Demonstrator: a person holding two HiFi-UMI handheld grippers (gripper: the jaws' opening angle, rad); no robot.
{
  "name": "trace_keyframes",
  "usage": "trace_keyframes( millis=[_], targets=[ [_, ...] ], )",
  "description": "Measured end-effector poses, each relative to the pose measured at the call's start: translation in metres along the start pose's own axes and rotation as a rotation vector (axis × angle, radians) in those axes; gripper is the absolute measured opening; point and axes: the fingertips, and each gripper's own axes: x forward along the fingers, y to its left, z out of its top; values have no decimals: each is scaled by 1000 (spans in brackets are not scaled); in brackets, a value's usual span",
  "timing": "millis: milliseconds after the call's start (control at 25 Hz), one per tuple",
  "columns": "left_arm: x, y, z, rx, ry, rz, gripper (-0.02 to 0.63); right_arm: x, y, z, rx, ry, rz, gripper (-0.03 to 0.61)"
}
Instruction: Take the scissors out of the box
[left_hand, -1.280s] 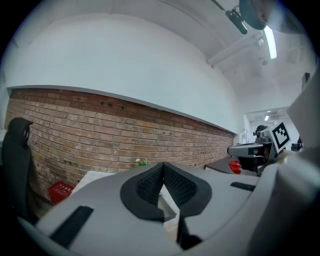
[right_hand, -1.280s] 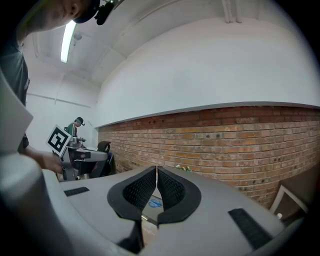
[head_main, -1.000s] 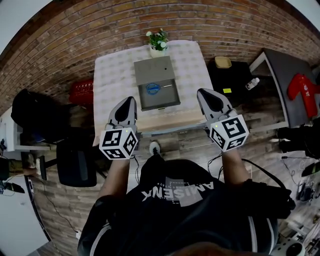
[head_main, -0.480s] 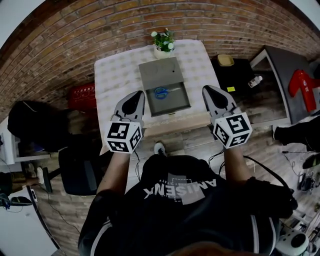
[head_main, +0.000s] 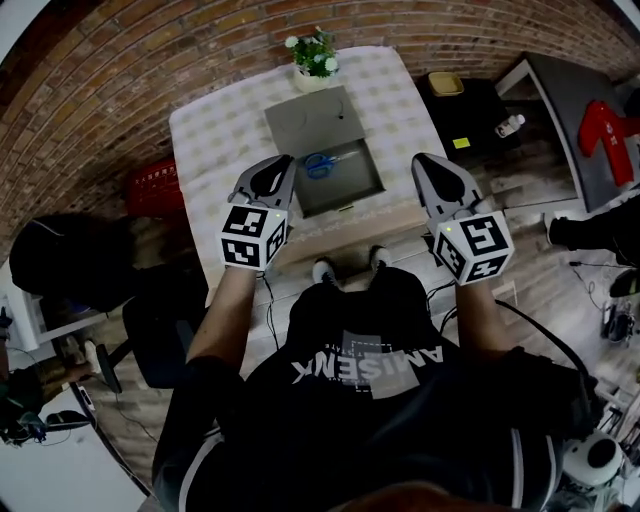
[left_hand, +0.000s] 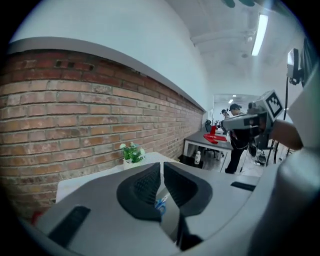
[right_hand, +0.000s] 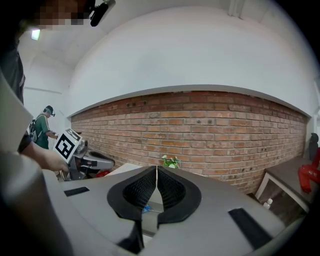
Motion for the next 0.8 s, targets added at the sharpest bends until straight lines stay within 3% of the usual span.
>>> trace_keyframes(
  millis=[320, 480, 800],
  targets=[
    [56, -6, -63, 56, 179, -29, 17, 2, -20, -20, 27, 8, 37, 43],
    [82, -10, -93, 92, 259, -52, 73, 3, -27, -31, 35, 20, 58, 43],
    [119, -19, -158, 208, 457, -111, 100, 5, -44, -69, 98, 69, 45, 43]
  ],
)
